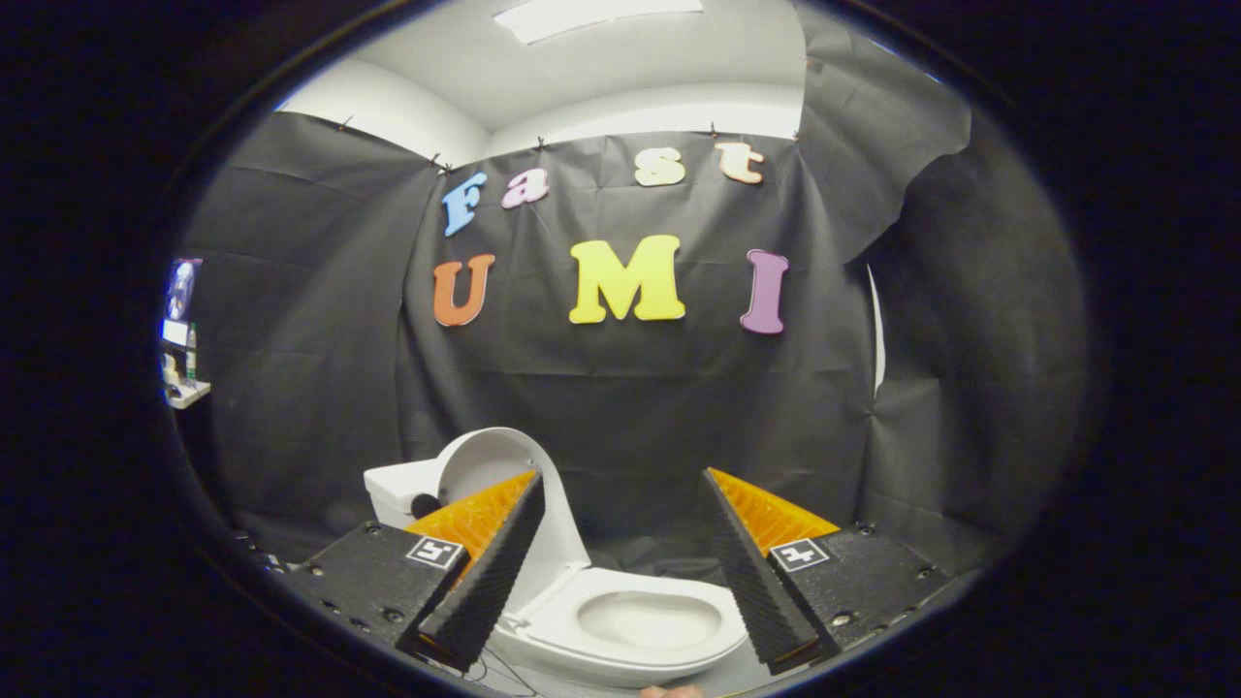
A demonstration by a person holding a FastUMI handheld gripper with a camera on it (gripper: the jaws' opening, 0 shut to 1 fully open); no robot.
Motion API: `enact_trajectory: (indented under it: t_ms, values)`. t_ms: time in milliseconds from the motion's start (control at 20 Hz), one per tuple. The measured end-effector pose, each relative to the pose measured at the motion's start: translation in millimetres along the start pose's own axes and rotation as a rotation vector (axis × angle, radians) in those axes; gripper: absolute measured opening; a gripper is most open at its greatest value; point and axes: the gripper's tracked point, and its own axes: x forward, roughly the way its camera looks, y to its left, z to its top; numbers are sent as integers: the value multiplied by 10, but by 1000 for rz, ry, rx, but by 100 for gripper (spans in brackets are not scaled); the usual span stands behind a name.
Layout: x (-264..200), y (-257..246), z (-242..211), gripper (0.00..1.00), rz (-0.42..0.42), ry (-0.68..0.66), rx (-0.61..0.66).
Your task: Open the toilet lid.
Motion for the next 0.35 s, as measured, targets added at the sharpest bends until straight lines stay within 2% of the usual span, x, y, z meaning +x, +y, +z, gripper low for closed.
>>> enact_trajectory:
  t_ms: [350]
  values:
    - [-182, -345, 32, 100, -42, -9, 32]
